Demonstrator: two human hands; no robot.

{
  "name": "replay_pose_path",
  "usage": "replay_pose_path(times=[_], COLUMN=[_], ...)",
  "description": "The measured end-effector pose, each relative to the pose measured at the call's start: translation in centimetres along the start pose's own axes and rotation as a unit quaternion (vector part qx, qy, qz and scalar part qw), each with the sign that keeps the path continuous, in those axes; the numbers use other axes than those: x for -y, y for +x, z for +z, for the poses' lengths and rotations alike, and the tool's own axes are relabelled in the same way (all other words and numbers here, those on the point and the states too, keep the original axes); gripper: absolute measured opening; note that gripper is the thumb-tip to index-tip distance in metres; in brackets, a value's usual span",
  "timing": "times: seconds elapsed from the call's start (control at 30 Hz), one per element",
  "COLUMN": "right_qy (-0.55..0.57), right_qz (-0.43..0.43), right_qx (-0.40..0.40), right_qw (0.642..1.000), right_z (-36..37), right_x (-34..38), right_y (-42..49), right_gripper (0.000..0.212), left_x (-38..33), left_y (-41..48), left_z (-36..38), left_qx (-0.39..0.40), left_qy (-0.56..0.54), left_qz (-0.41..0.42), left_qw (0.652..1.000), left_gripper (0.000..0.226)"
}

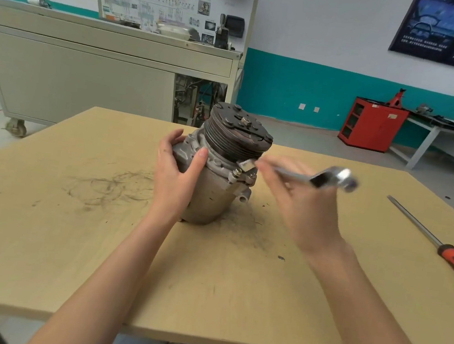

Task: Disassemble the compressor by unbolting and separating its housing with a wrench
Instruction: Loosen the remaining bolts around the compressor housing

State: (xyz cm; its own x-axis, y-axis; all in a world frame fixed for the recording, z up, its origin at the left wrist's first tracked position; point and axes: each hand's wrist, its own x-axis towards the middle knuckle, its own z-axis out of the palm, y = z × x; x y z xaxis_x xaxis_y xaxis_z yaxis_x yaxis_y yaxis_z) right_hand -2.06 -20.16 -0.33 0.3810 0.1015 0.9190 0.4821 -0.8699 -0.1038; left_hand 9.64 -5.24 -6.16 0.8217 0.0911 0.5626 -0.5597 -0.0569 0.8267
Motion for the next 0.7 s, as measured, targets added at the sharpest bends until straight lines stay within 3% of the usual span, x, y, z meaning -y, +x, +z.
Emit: replay_pose_path(times=[0.07, 0.2, 0.47, 0.53, 0.6, 0.63, 0.7], right_qy=[-0.096, -0.182, -0.234, -0.168, 0.046, 0.187, 0.391], right_qz=[-0.086, -0.162, -0.142, -0.119, -0.014, 0.087, 0.324], right_qx=[-0.016, -0.028, -0.043, -0.056, -0.050, -0.043, -0.019], right_qw=[0.991, 0.969, 0.961, 0.977, 0.998, 0.978, 0.861], right_z=[0.6, 1.3, 2.8, 2.9, 2.5, 2.2, 1.8], right_x=[1.2, 1.9, 2.3, 1.5, 0.1, -0.8, -3.2], right_y=[-0.4, -1.2, -2.2, -2.7, -3.2, -3.1, -2.6], right_gripper=[0.029, 0.027, 0.030, 0.027, 0.021, 0.018, 0.022], left_x=[0.0, 0.1, 0.3, 0.2, 0.2, 0.2, 0.2], left_y=[-0.1, 0.0, 0.2, 0.1, 0.1, 0.1, 0.1], left_z=[0.0, 0.0, 0.1, 0.2, 0.1, 0.1, 0.1], left_qx=[0.000, -0.001, -0.007, -0.008, -0.005, -0.002, 0.002], left_qy=[0.004, 0.005, 0.001, -0.001, -0.007, -0.010, -0.012], left_qz=[0.003, 0.001, 0.004, 0.004, 0.002, -0.001, -0.004], left_qw=[1.000, 1.000, 1.000, 1.000, 1.000, 1.000, 1.000], left_gripper=[0.060, 0.060, 0.053, 0.053, 0.053, 0.053, 0.053])
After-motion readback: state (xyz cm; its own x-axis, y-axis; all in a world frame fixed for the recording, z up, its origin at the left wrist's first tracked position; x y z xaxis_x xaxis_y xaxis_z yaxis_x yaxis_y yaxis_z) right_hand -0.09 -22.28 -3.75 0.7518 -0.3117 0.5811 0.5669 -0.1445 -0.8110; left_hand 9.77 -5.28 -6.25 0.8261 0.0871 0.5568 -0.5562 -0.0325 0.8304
